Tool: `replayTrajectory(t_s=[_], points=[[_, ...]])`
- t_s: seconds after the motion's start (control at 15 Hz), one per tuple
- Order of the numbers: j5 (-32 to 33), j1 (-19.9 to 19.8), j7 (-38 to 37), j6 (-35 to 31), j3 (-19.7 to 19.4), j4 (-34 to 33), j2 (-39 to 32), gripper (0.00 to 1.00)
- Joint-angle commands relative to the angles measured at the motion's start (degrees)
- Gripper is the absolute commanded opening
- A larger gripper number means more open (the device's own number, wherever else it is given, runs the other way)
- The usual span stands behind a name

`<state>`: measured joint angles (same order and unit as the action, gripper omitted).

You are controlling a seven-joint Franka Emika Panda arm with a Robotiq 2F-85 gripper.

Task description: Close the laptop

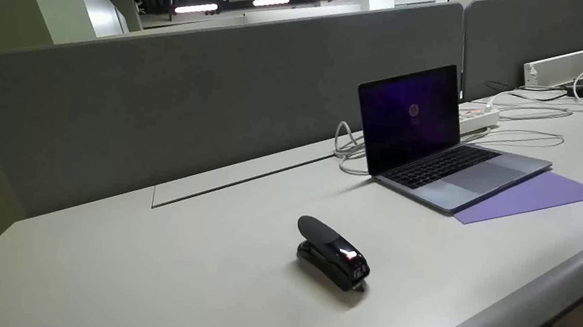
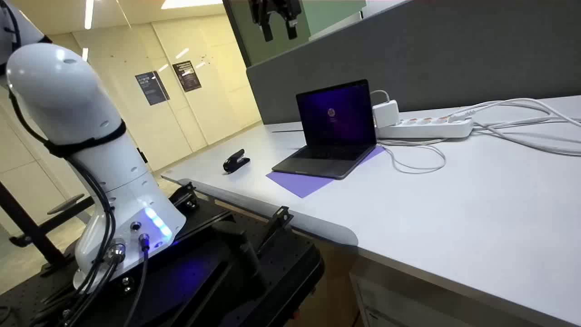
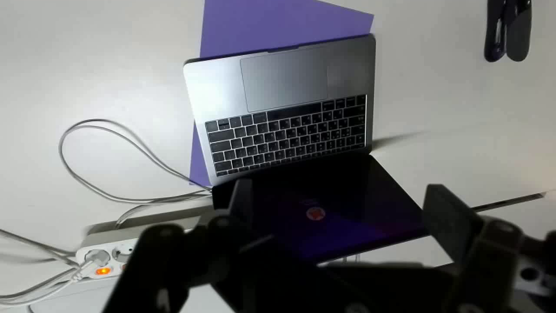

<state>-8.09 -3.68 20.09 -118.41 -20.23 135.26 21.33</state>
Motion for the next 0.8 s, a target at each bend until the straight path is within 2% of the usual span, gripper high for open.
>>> replayTrajectory(t_s=[0.0,0.67,0.73], points=[[-0.68,-1.69,0.55,0.22,1.51,-0.15,-0.26,1.0],[-0.68,-1.69,0.57,0.2,1.51,-0.16,-0.26,1.0],[-0.24,-2.13,-0.87,-2.19,1.87,-0.02,-0.36,1.0]])
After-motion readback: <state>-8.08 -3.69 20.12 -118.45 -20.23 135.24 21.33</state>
